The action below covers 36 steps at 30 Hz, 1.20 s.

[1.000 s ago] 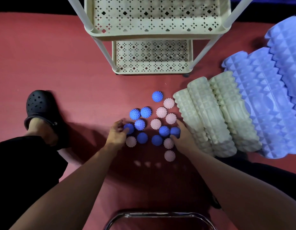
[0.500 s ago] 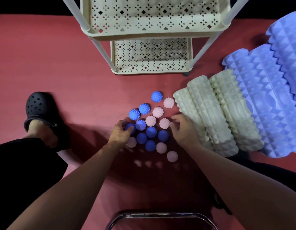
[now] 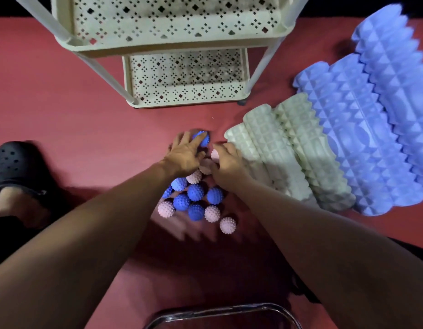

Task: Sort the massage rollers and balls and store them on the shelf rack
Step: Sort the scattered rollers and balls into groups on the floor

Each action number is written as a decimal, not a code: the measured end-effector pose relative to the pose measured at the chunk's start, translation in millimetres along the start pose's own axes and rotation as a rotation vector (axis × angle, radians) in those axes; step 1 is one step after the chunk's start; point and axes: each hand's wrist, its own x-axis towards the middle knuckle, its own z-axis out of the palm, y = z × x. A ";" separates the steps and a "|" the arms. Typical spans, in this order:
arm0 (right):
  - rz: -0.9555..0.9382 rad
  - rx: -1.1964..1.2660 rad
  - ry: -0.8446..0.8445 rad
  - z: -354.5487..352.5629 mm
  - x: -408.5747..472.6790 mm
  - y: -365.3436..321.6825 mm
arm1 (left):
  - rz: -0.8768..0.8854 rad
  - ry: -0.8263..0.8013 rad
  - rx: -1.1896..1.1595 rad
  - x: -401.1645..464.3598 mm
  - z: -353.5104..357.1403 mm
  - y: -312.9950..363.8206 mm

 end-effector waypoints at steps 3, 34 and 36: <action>-0.164 0.142 0.083 -3.2 -8.4 8.1 | -0.039 0.020 0.055 -6.3 0.1 -3.3; 0.686 0.553 0.232 43.1 -94.7 43.2 | -0.759 0.208 -1.031 -129.3 88.8 -64.0; 0.667 0.575 0.188 41.6 -84.6 40.7 | -0.747 0.208 -1.026 -125.3 87.8 -68.4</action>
